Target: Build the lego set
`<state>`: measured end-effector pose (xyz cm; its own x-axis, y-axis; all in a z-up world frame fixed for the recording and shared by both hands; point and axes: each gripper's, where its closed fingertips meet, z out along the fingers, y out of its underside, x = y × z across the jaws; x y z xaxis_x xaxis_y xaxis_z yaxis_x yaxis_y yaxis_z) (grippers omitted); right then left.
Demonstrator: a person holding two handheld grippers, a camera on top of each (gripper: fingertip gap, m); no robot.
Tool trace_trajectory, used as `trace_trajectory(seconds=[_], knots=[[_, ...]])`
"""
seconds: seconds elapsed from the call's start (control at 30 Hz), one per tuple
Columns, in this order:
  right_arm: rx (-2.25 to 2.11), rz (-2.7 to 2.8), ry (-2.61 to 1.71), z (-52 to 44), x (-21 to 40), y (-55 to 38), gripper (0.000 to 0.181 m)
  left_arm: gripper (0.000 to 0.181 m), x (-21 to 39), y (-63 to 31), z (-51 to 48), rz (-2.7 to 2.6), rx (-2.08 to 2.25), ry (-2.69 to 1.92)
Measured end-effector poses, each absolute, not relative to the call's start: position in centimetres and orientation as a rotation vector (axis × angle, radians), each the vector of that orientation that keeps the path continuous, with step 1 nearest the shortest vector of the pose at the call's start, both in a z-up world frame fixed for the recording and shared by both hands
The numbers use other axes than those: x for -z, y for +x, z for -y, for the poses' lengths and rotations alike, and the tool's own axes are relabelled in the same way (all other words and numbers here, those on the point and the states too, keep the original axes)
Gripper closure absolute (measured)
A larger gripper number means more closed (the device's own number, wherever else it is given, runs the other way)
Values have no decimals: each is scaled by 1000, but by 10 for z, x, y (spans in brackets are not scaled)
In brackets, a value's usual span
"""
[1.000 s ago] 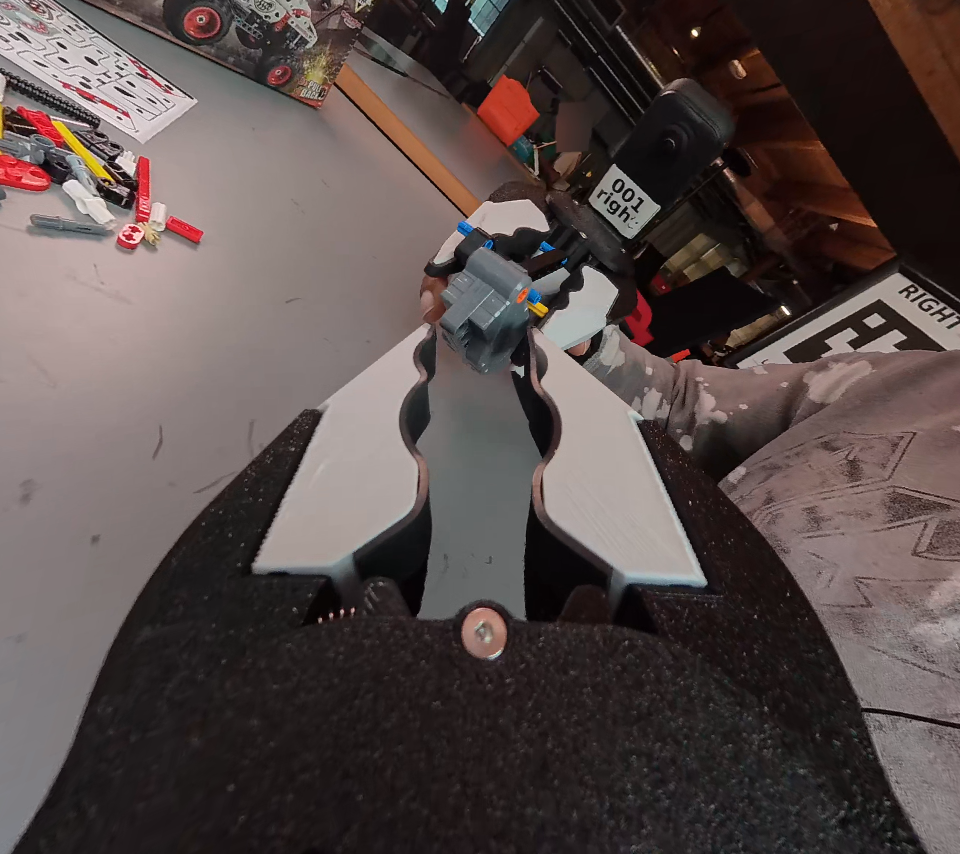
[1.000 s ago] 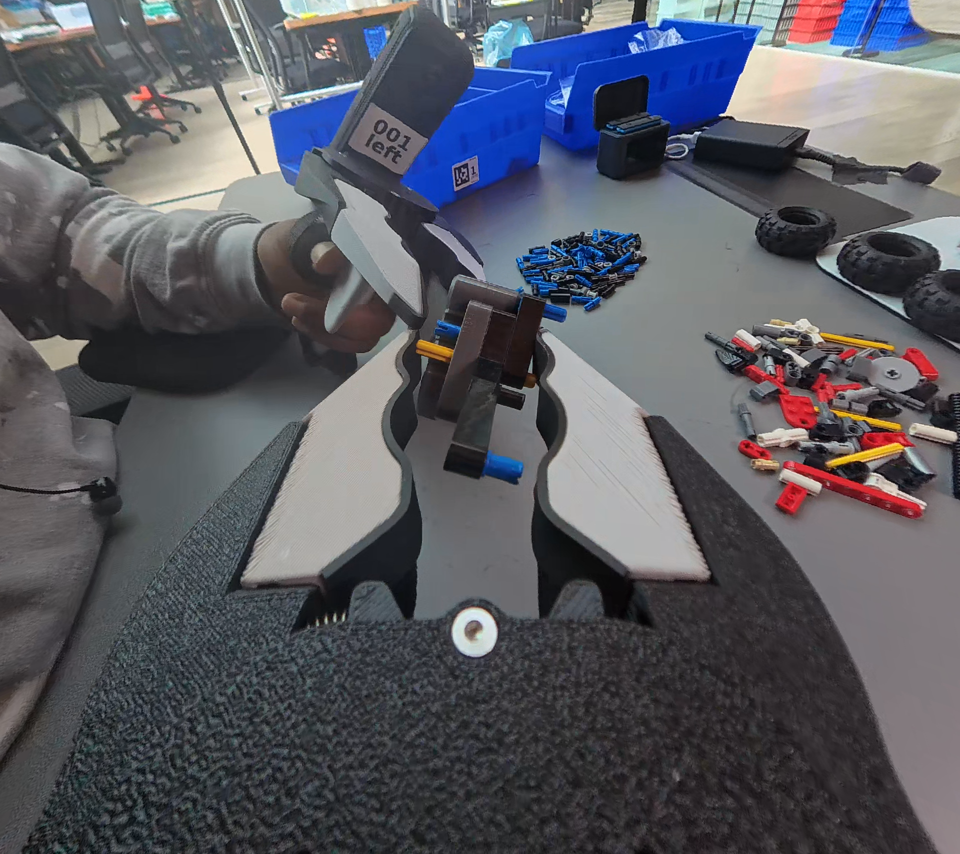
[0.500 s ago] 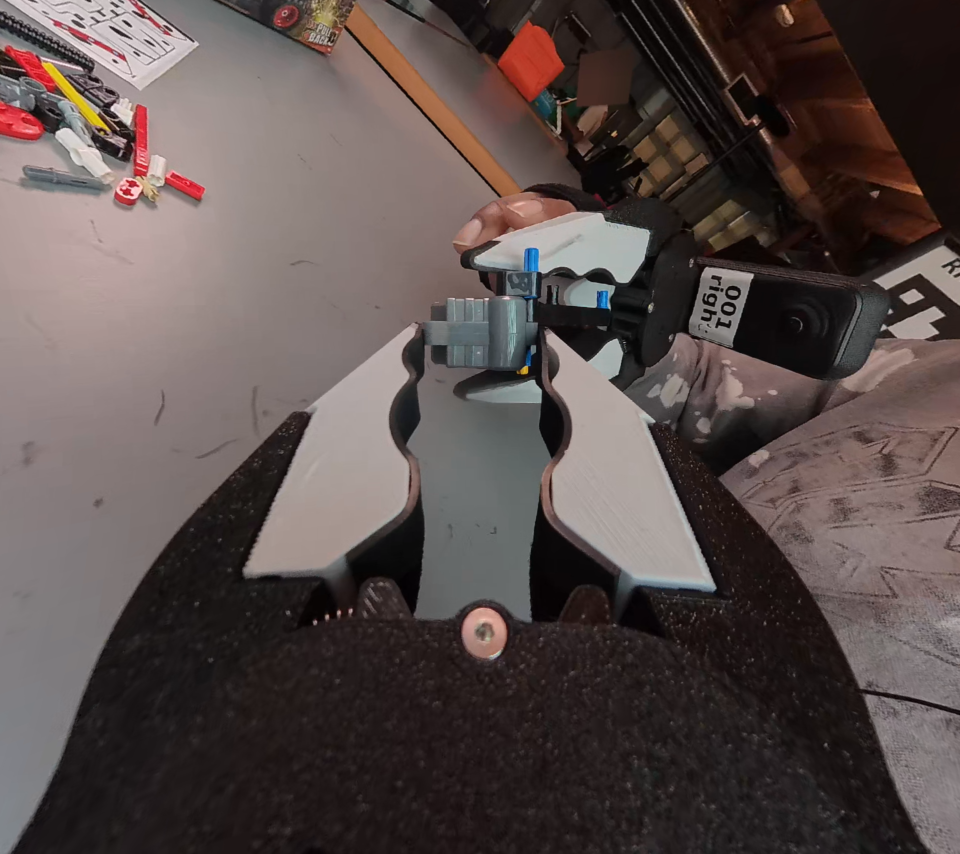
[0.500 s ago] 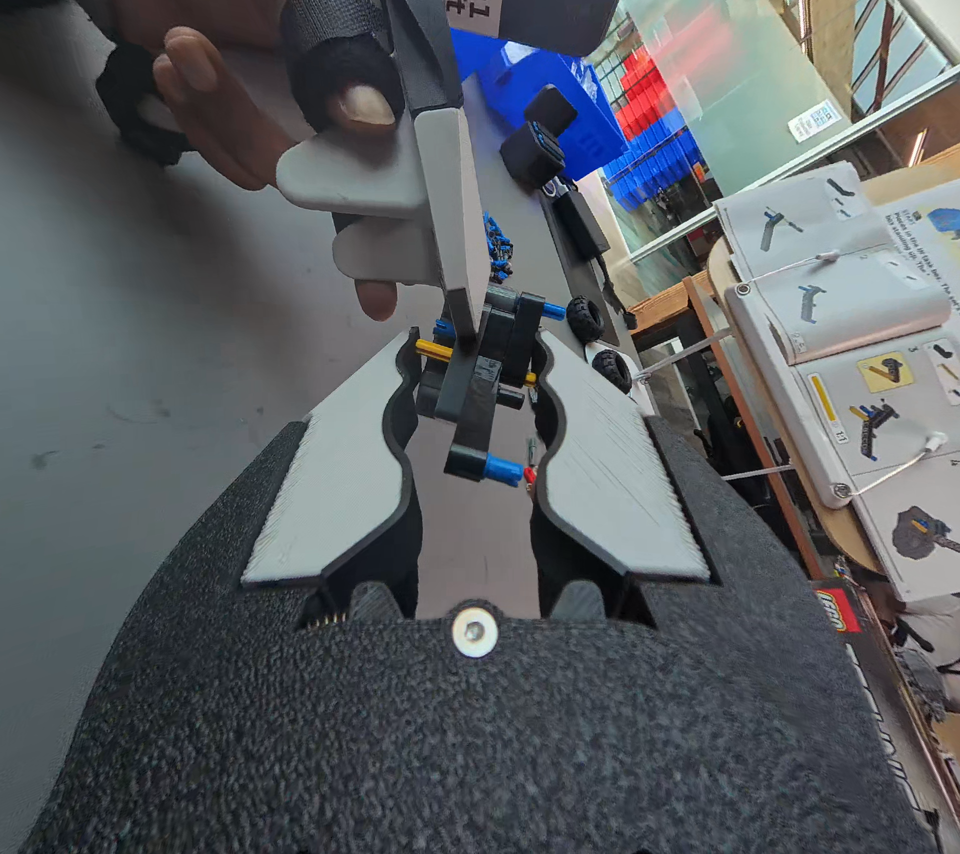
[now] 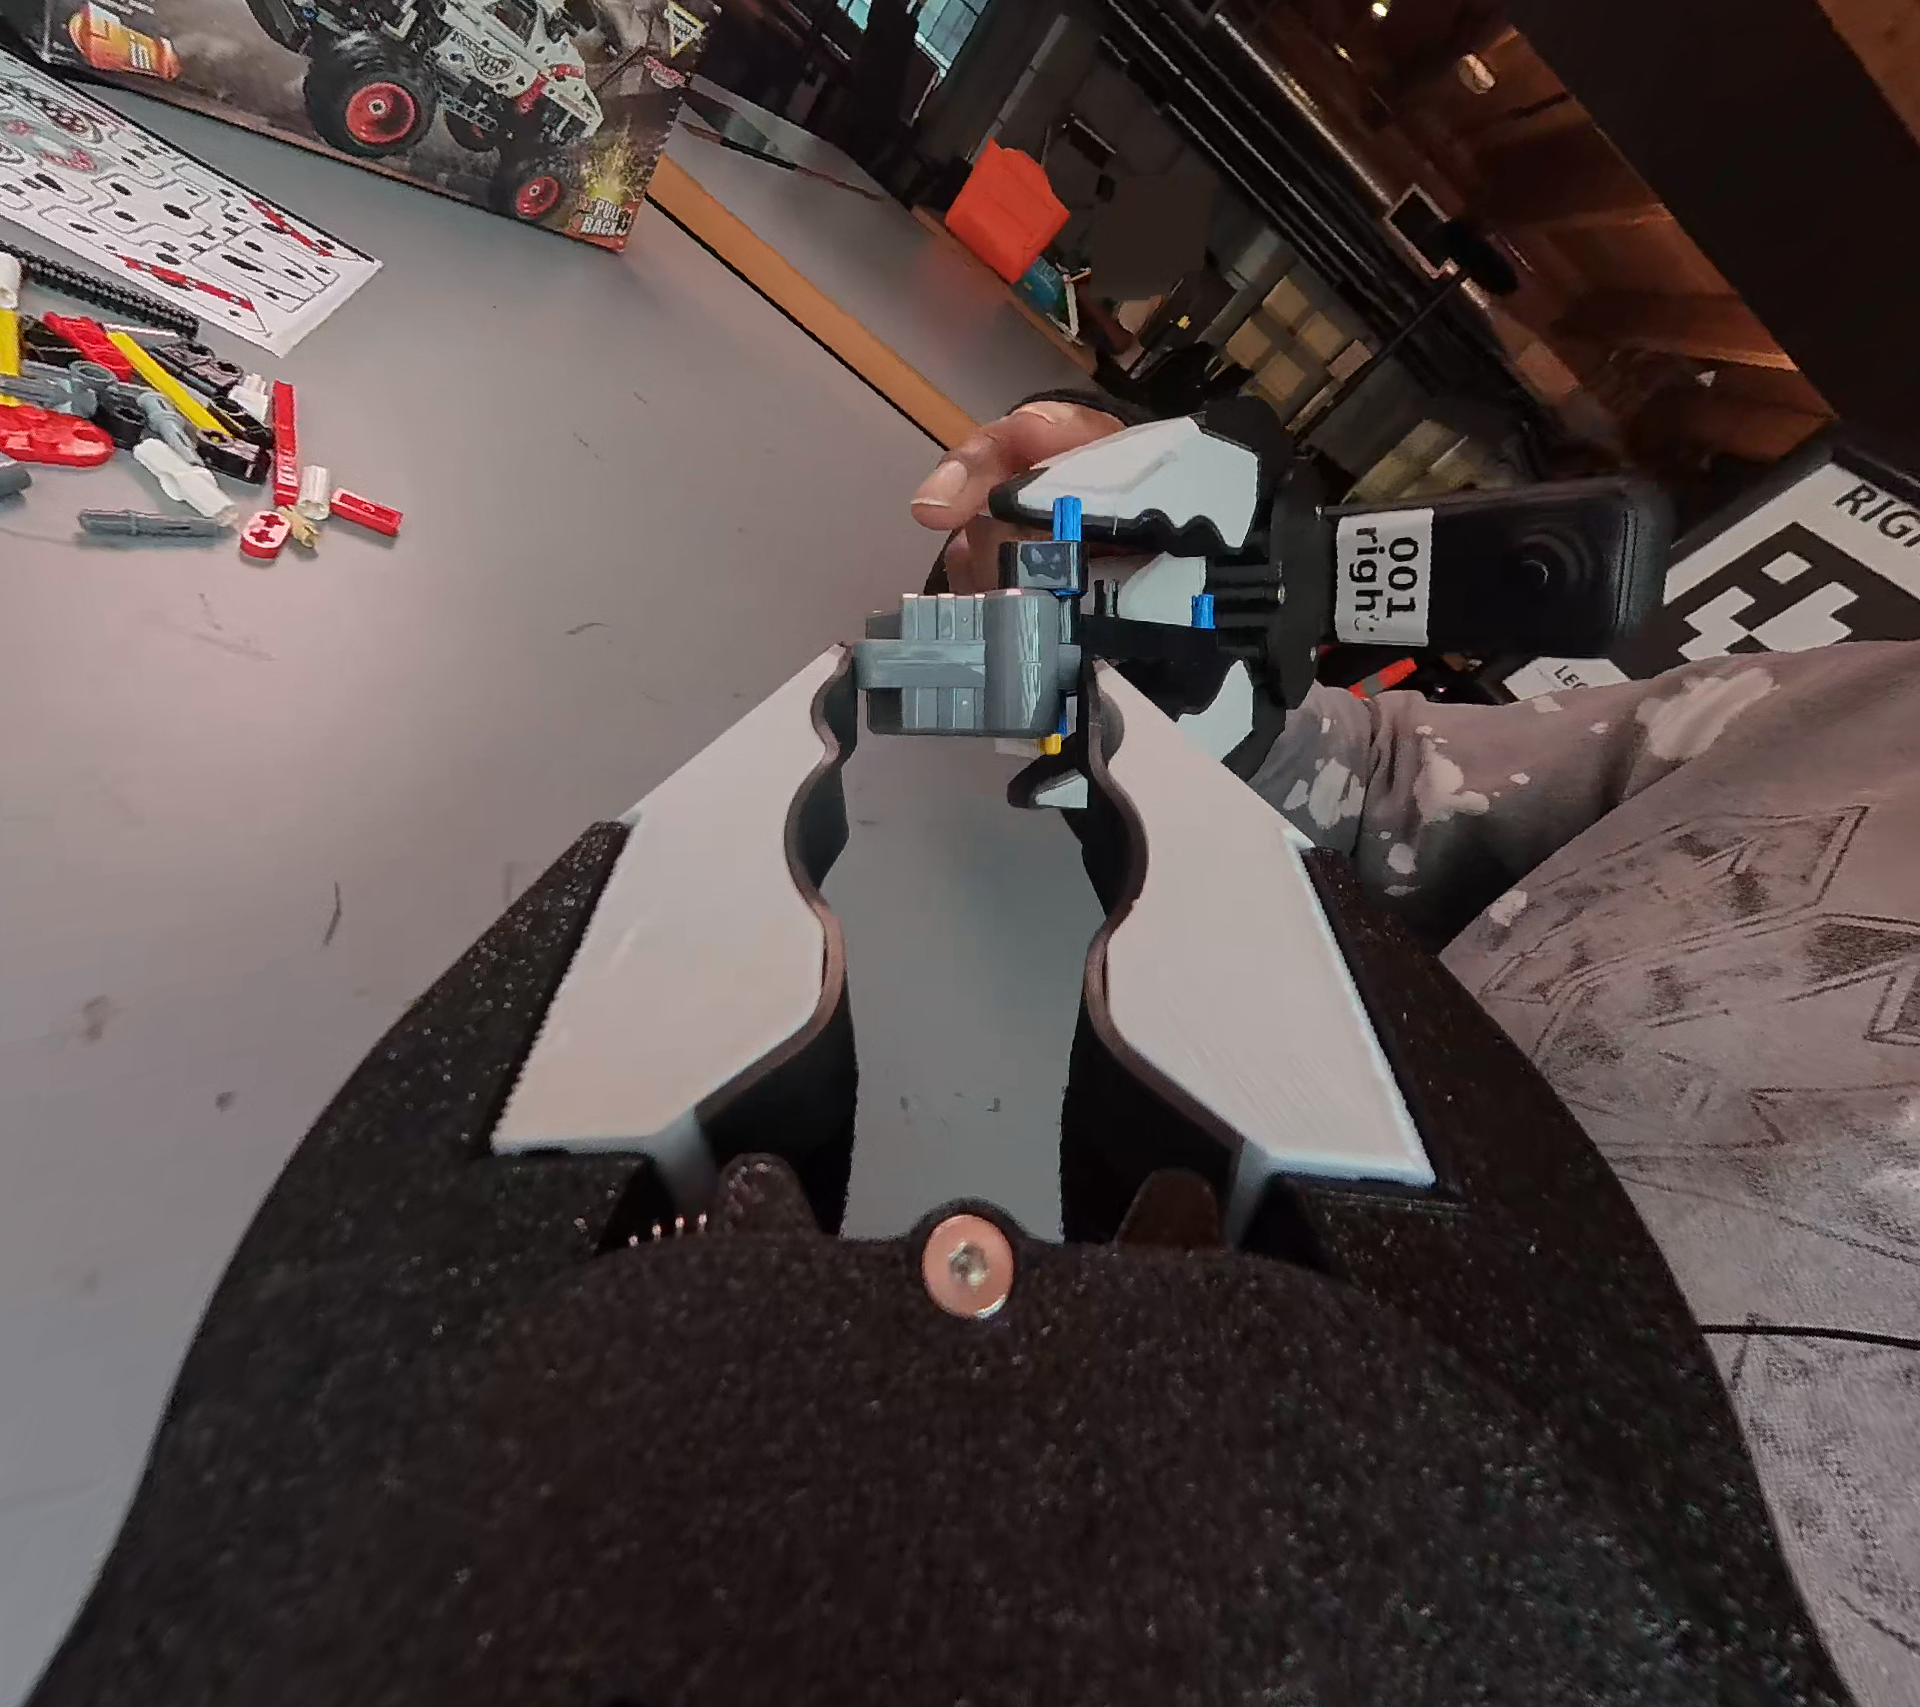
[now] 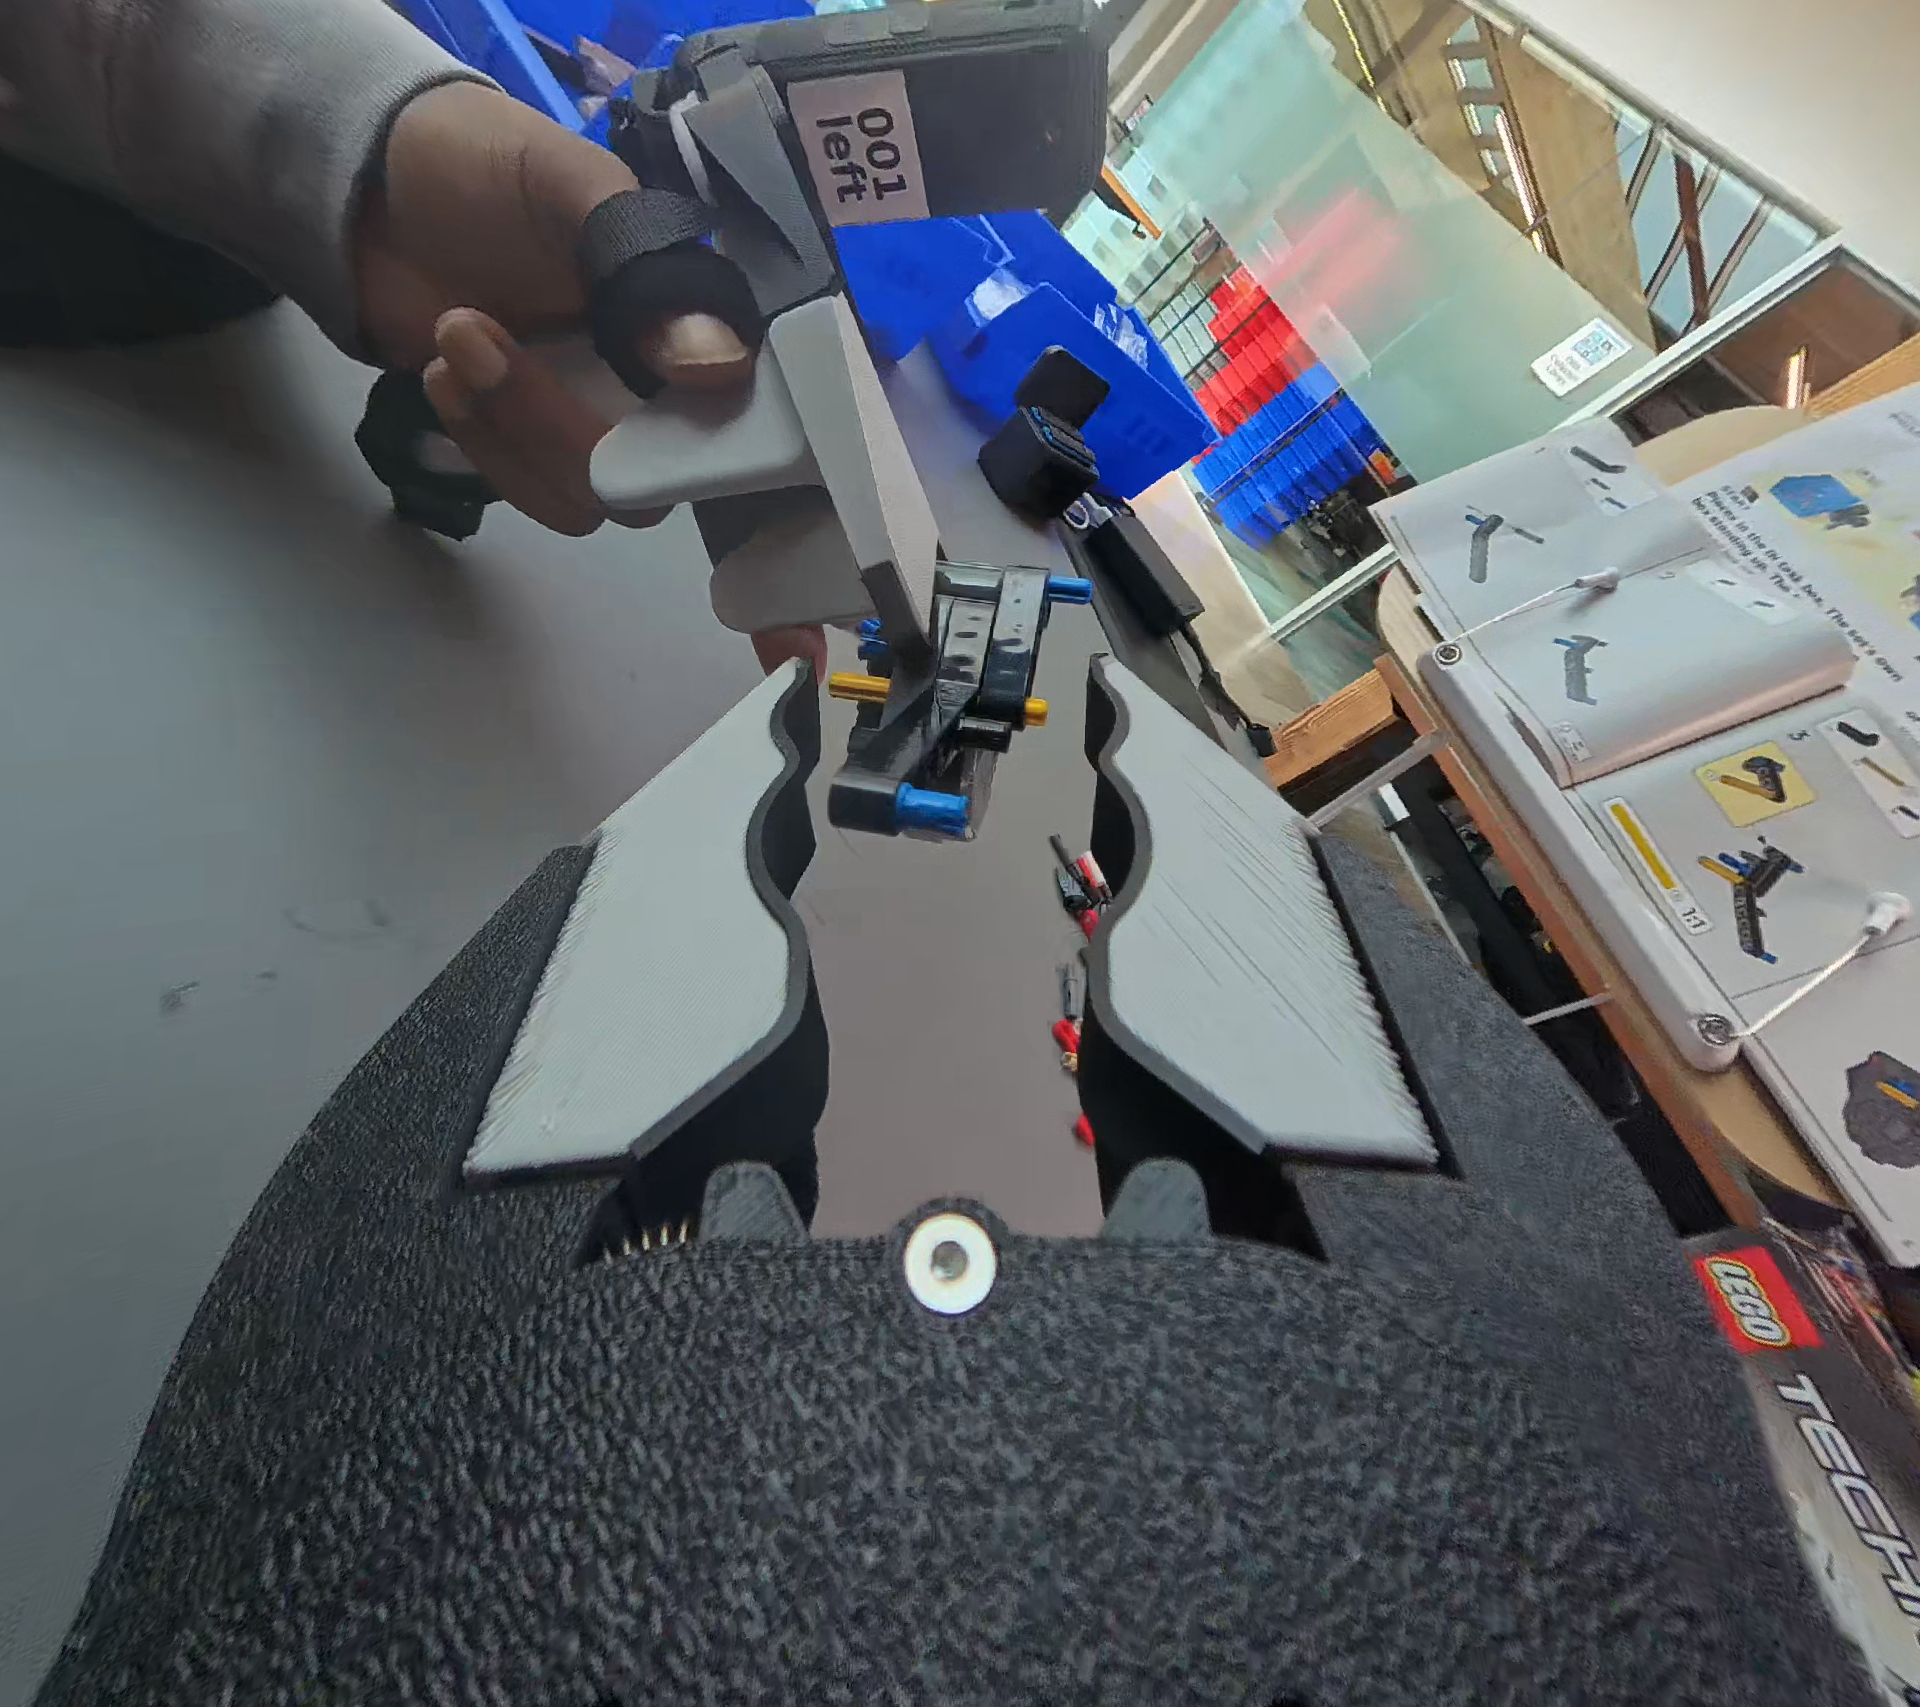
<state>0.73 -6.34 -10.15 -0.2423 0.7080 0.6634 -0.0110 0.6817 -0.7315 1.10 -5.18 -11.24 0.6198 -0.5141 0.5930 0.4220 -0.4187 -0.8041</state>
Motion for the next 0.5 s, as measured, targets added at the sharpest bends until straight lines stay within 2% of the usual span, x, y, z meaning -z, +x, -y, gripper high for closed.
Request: trace_trajectory(seconds=[0.1,0.5], knots=[[-660,1656,-508,66,100,4,140,140,111,13,50,9,1134,-1697],[-774,1733,-682,62,116,-2,141,140,127,9,47,233,1347,-1717]])
